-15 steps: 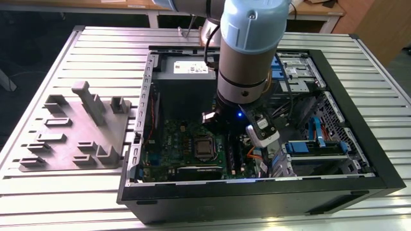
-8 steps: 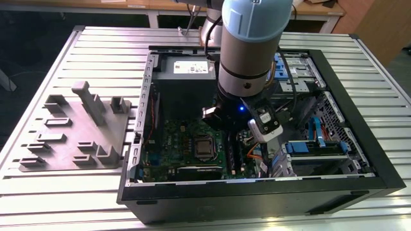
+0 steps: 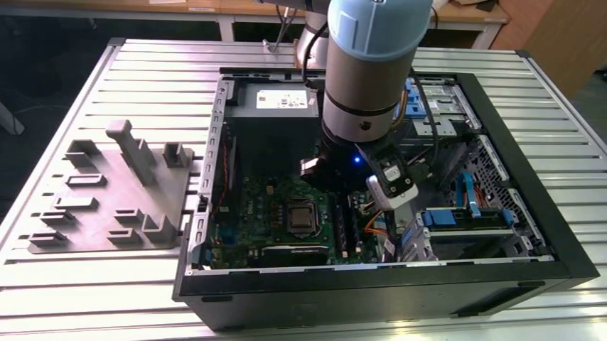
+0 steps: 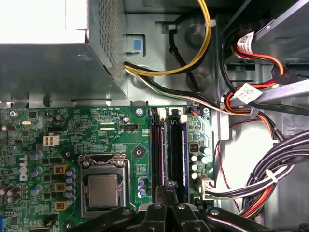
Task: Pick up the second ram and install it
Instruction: 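Insert the second ram into the second slot, then press down the second ram until it locks into place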
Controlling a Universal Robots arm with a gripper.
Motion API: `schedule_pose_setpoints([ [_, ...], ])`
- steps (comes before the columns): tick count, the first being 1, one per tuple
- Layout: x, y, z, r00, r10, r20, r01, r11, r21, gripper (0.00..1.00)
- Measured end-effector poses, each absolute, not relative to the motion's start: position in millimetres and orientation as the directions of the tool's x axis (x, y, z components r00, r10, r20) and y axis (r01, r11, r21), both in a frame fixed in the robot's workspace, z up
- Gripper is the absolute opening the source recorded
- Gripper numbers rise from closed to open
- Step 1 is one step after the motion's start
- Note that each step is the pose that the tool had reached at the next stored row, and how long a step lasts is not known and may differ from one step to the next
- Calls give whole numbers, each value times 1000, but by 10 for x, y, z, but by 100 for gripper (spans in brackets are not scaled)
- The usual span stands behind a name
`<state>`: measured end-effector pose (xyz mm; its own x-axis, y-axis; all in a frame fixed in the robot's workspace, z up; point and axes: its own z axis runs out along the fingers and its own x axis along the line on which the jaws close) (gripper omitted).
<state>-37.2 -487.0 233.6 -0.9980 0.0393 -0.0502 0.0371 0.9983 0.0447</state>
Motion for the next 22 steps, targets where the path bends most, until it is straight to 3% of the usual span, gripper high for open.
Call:
schedule_pose_setpoints([
  [22,-372,-4797,2386,-998,39,-50,37,998,45,10],
])
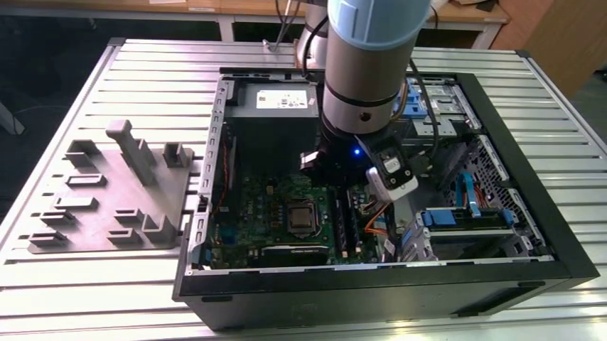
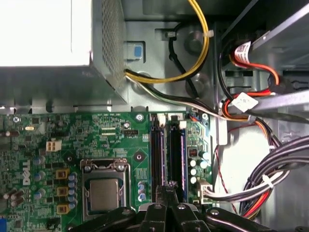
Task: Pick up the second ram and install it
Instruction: 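Press down the second ram until it locks into place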
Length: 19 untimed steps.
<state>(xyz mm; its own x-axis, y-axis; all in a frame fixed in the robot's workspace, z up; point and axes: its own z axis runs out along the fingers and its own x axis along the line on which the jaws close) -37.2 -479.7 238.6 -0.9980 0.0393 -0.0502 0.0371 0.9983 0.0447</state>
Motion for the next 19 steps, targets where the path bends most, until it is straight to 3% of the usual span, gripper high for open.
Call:
schedule_pose_setpoints([
  [19,-363,-4506,2371,-998,33,-50,30,999,45,10],
])
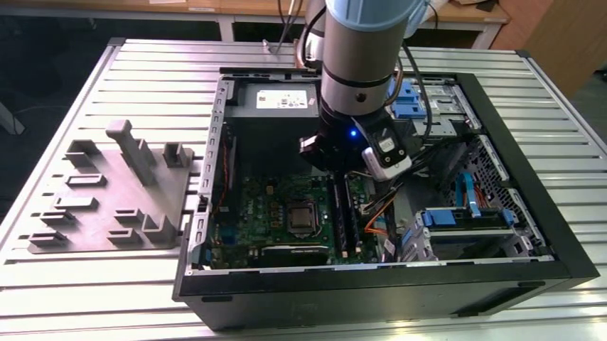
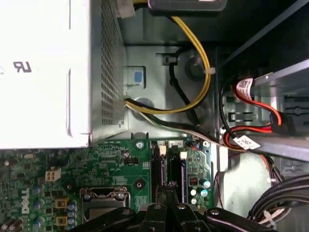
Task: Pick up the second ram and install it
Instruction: 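Press down the second ram until it locks into place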
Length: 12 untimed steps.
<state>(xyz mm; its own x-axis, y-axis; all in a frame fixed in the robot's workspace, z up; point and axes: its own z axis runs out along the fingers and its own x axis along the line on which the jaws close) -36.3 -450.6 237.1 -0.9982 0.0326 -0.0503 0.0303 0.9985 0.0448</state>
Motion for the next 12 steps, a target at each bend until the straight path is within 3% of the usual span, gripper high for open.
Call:
schedule_pose_setpoints([
  [12,-359,-4441,2342,-998,23,-50,21,999,45,10],
])
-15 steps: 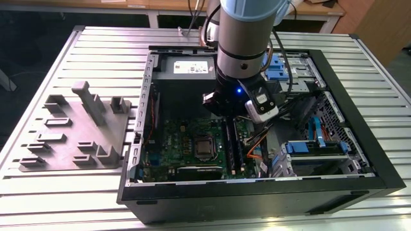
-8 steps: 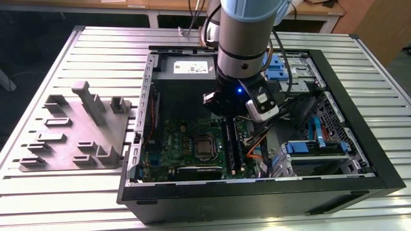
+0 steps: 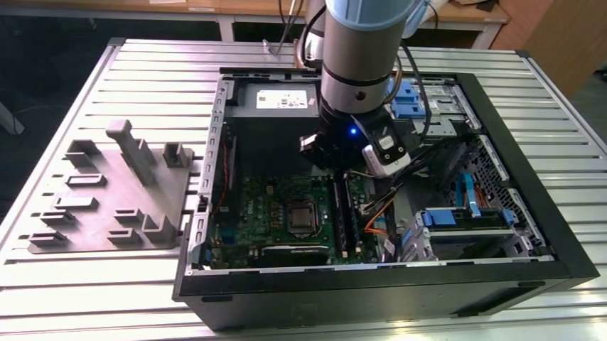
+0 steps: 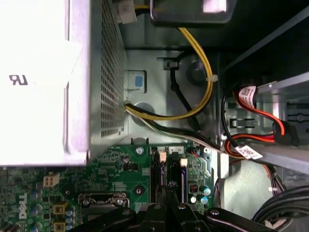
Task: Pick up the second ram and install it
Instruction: 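Press down the second ram until it locks into place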
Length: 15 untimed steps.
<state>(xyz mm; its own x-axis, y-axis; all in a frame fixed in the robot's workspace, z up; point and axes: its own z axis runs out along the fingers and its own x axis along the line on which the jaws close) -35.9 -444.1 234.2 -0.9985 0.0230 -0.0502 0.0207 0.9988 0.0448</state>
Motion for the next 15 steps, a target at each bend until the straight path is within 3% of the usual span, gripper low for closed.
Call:
schedule_pose_setpoints([
  [15,-359,-4382,2221,-998,23,-50,21,999,45,10],
])
